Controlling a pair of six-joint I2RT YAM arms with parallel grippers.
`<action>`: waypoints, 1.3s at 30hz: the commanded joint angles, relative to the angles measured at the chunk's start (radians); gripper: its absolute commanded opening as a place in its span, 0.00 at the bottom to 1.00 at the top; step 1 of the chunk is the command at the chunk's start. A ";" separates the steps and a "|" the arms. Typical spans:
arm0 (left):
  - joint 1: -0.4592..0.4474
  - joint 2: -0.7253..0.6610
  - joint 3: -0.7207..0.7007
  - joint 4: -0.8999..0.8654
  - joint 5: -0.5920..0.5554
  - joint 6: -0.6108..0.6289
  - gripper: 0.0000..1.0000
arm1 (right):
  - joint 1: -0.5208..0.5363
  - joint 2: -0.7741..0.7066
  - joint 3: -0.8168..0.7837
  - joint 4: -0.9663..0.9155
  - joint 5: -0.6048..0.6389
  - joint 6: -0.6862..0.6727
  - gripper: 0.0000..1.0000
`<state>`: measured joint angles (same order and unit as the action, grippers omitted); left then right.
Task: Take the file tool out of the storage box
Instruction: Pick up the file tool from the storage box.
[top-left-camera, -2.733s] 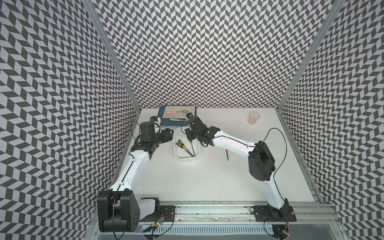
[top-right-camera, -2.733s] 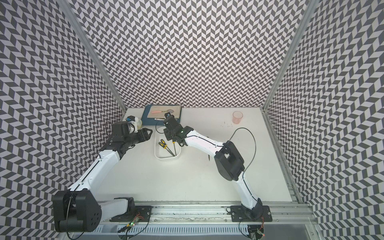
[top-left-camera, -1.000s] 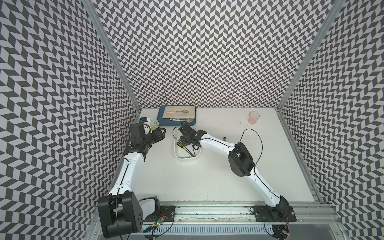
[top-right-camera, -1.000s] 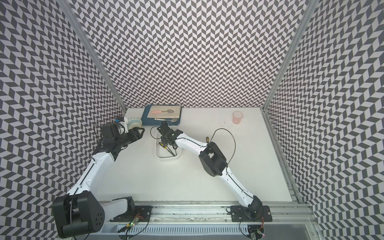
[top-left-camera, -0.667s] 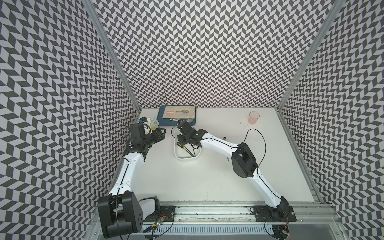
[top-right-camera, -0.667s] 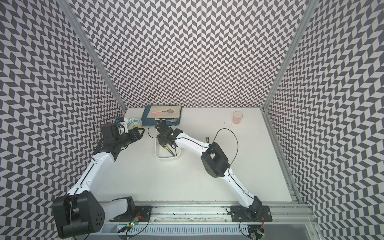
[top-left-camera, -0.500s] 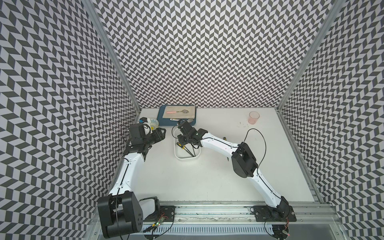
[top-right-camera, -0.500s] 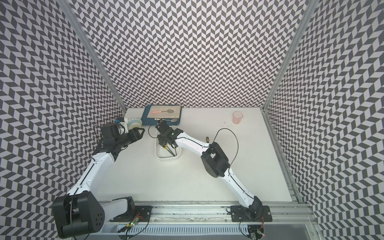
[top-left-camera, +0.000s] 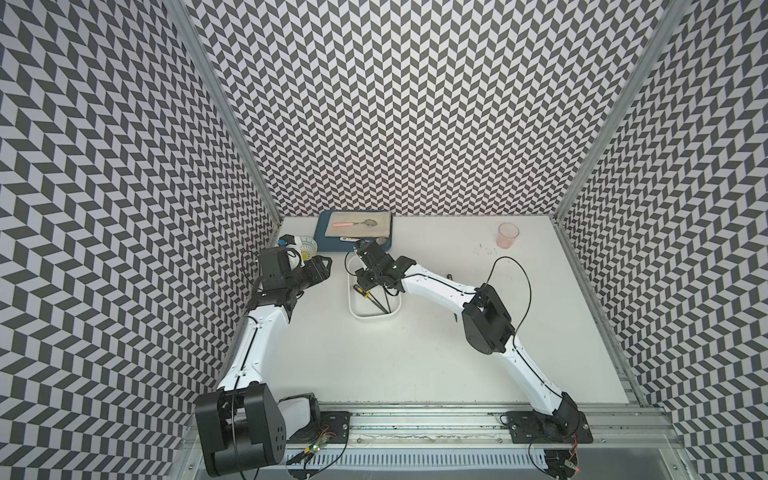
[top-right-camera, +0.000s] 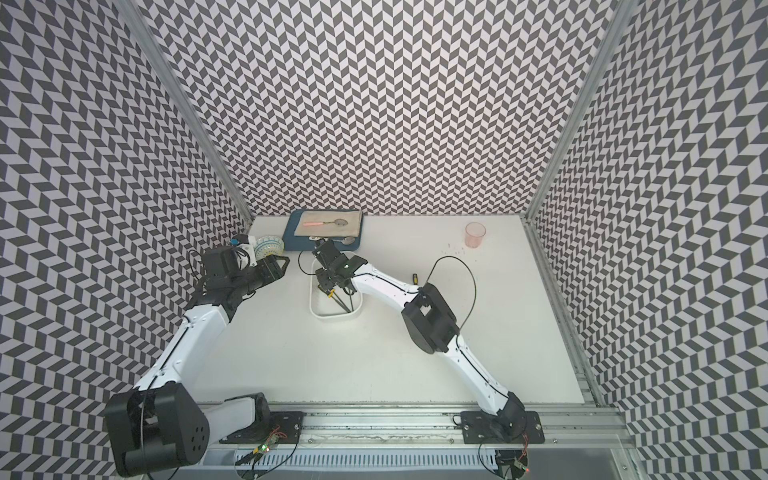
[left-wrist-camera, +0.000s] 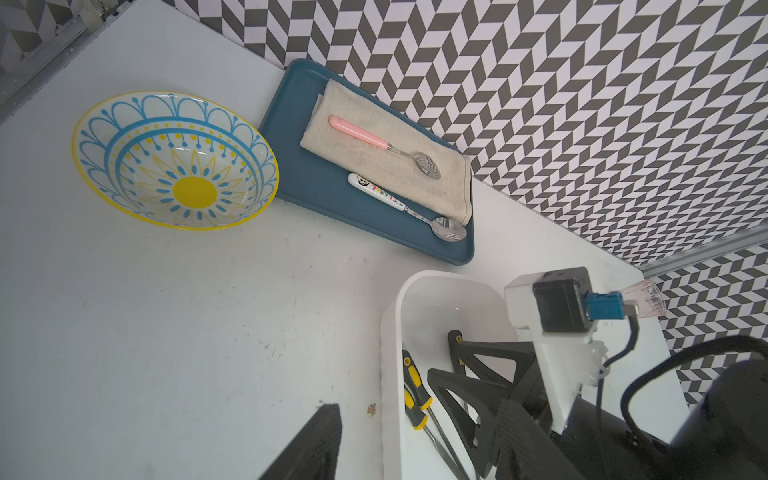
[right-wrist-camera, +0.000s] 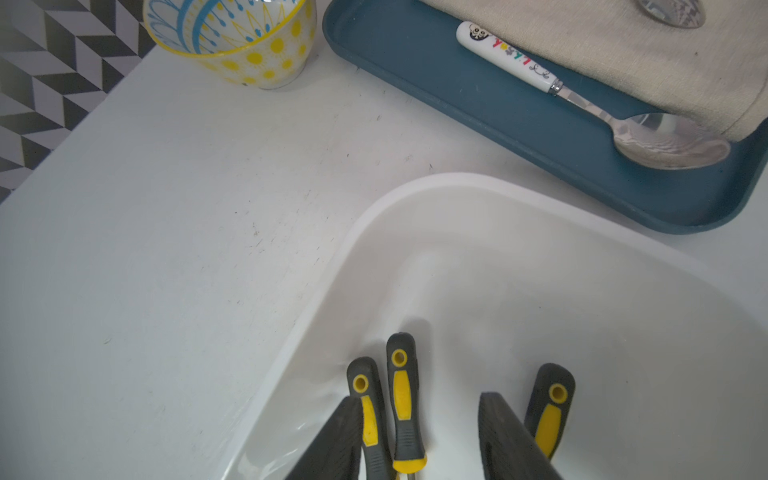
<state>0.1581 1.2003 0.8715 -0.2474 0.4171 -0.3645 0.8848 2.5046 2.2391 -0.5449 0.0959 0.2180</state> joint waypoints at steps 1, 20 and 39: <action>0.008 -0.016 -0.011 0.017 0.009 0.002 0.65 | -0.001 0.037 0.028 0.036 -0.012 -0.014 0.49; 0.009 -0.016 -0.011 0.017 0.014 0.002 0.65 | -0.003 0.089 0.034 0.045 -0.001 -0.015 0.48; 0.009 -0.016 -0.012 0.017 0.014 0.002 0.65 | -0.007 0.117 0.037 0.044 0.006 -0.025 0.43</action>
<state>0.1581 1.2003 0.8715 -0.2470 0.4175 -0.3645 0.8806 2.5961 2.2528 -0.5323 0.0971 0.2016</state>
